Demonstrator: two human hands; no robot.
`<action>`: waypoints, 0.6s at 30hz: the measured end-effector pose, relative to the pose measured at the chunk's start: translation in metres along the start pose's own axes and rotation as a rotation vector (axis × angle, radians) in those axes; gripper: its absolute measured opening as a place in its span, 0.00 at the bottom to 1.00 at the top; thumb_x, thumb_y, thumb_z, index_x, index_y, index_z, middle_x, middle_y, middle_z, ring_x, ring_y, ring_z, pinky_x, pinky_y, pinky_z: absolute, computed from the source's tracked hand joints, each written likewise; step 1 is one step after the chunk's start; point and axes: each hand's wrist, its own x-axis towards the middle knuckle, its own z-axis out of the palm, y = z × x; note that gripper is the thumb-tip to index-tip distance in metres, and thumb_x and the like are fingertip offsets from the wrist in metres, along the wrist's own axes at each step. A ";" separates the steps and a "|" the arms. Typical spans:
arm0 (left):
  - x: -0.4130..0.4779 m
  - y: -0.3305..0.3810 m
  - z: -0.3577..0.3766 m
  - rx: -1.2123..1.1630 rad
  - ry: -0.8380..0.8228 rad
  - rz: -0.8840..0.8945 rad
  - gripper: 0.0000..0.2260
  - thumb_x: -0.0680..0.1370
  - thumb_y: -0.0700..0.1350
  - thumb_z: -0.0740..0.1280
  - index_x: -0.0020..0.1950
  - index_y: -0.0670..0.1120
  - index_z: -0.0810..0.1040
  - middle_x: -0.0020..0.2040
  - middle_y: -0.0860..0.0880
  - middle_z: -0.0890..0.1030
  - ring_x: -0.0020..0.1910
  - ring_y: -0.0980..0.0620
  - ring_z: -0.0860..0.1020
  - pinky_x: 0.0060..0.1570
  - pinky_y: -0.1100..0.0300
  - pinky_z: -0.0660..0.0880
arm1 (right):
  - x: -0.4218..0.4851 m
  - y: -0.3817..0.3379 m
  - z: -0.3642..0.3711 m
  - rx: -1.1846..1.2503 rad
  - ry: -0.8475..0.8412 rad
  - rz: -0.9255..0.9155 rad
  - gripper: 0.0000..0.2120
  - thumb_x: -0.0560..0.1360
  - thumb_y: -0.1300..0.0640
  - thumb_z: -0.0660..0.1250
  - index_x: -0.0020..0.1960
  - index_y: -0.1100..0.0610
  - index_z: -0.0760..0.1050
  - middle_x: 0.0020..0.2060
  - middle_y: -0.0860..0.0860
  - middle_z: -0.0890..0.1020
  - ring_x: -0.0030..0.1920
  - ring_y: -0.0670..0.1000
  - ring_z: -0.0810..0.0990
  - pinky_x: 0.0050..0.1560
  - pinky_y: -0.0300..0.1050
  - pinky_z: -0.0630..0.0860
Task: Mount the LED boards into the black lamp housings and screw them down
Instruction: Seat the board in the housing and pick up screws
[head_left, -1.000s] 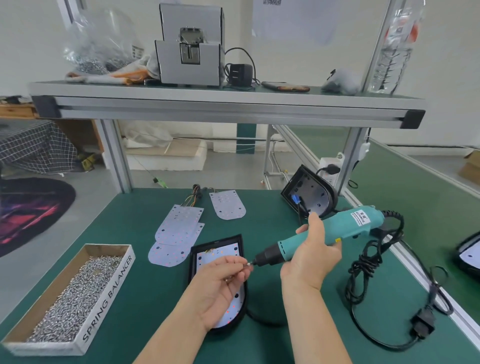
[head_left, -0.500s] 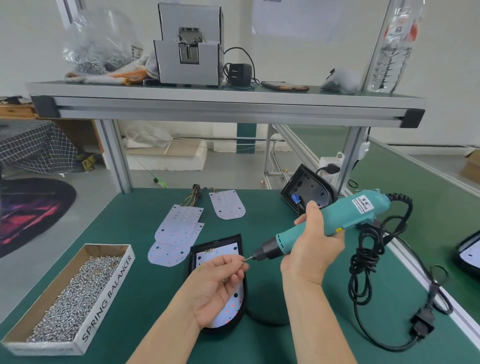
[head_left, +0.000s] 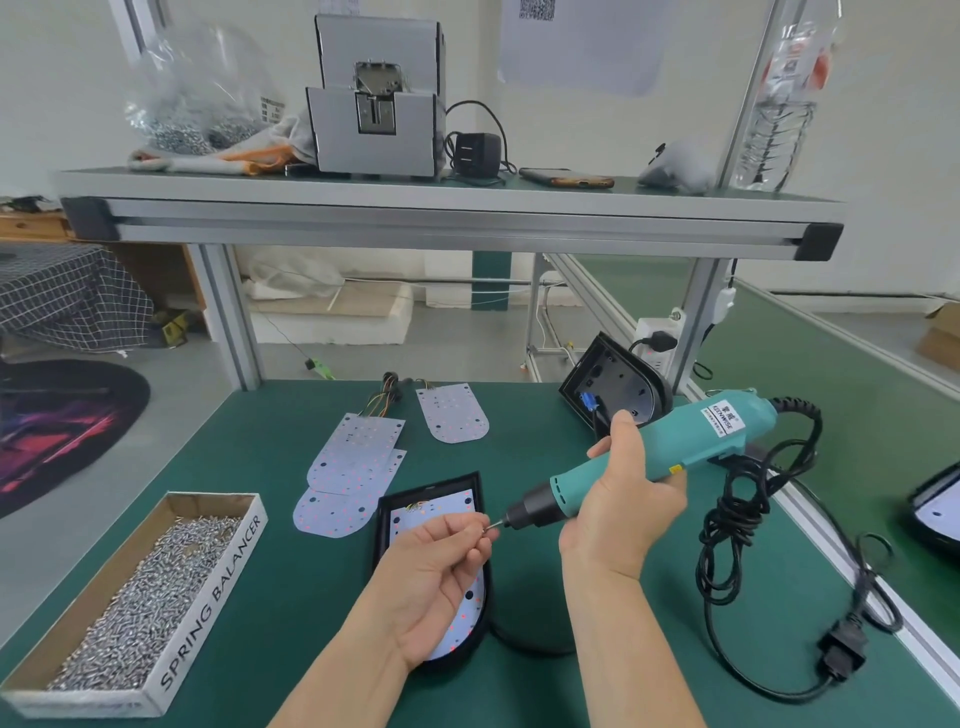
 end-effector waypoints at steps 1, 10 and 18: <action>0.000 -0.002 0.001 0.001 0.010 0.026 0.04 0.76 0.30 0.66 0.46 0.33 0.81 0.40 0.39 0.83 0.33 0.52 0.81 0.33 0.67 0.79 | 0.000 0.000 0.000 0.003 0.003 -0.011 0.12 0.68 0.51 0.73 0.41 0.52 0.71 0.26 0.46 0.77 0.28 0.46 0.74 0.31 0.40 0.74; -0.008 -0.019 0.010 0.027 0.066 0.235 0.08 0.78 0.29 0.64 0.45 0.38 0.81 0.42 0.43 0.83 0.38 0.53 0.82 0.40 0.67 0.80 | 0.001 0.003 0.005 0.018 0.017 -0.020 0.11 0.68 0.51 0.73 0.46 0.52 0.74 0.25 0.45 0.77 0.28 0.45 0.75 0.29 0.36 0.73; -0.008 -0.007 -0.004 0.014 -0.023 0.143 0.18 0.68 0.38 0.72 0.56 0.33 0.79 0.50 0.36 0.84 0.44 0.47 0.85 0.45 0.63 0.82 | 0.003 0.005 0.004 0.021 0.006 0.018 0.10 0.67 0.50 0.73 0.44 0.51 0.74 0.26 0.47 0.76 0.30 0.47 0.74 0.36 0.44 0.73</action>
